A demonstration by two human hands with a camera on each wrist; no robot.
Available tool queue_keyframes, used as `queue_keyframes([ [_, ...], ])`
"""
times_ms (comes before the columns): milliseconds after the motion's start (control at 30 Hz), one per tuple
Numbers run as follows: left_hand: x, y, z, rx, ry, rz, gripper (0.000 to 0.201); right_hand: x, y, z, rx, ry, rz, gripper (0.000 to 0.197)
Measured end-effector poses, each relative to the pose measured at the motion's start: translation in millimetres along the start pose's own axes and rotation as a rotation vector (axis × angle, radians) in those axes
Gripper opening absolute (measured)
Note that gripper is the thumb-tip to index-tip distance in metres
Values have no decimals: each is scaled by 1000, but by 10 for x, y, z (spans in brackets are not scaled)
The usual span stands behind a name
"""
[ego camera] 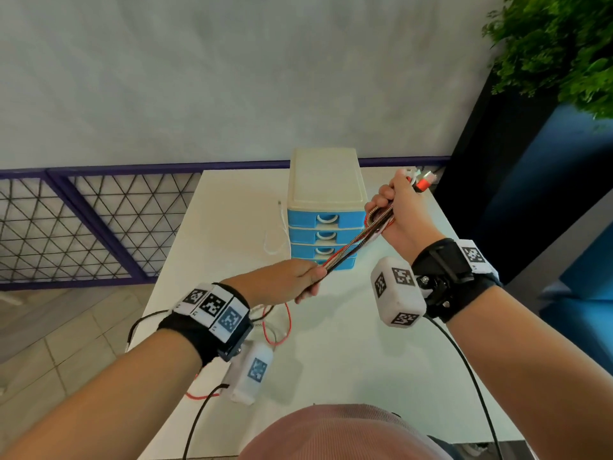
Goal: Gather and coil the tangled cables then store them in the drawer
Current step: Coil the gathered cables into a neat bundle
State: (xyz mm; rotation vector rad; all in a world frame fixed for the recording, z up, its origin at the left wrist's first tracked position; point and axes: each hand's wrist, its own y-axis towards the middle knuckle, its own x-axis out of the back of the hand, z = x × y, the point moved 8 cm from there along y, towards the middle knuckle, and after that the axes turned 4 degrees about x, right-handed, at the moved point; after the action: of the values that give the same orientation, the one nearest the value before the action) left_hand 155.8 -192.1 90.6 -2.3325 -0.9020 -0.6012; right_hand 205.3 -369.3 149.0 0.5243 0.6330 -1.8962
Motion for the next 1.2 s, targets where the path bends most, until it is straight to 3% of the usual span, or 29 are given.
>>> queue_keyframes([
  [100,-49,29,-39,-9,-178,87,68,-98,-29,-17,-22,-16,63,38],
  [200,-7,93,-202,-62,-350,83,78,-224,-100,-74,-45,-22,129,38],
  [267,26,144,-335,-107,-414,42,76,-291,-154,-150,-63,-43,169,41],
  [400,98,208,-506,-148,-323,-24,68,-310,-199,-229,-53,-80,181,37],
  [567,36,221,-534,-120,-440,20,46,-290,-153,-261,-61,-63,172,34],
  [767,-33,190,-383,-40,-302,123,54,-255,-67,-114,-68,-50,134,41],
  [933,-37,75,-152,-26,-358,184,47,-114,37,-21,-51,-8,105,38],
  [1033,19,63,-186,-30,-236,119,41,-104,36,-50,-52,-49,103,36],
  [1200,327,73,-353,-44,486,-279,31,-51,89,-27,-13,-457,134,25],
])
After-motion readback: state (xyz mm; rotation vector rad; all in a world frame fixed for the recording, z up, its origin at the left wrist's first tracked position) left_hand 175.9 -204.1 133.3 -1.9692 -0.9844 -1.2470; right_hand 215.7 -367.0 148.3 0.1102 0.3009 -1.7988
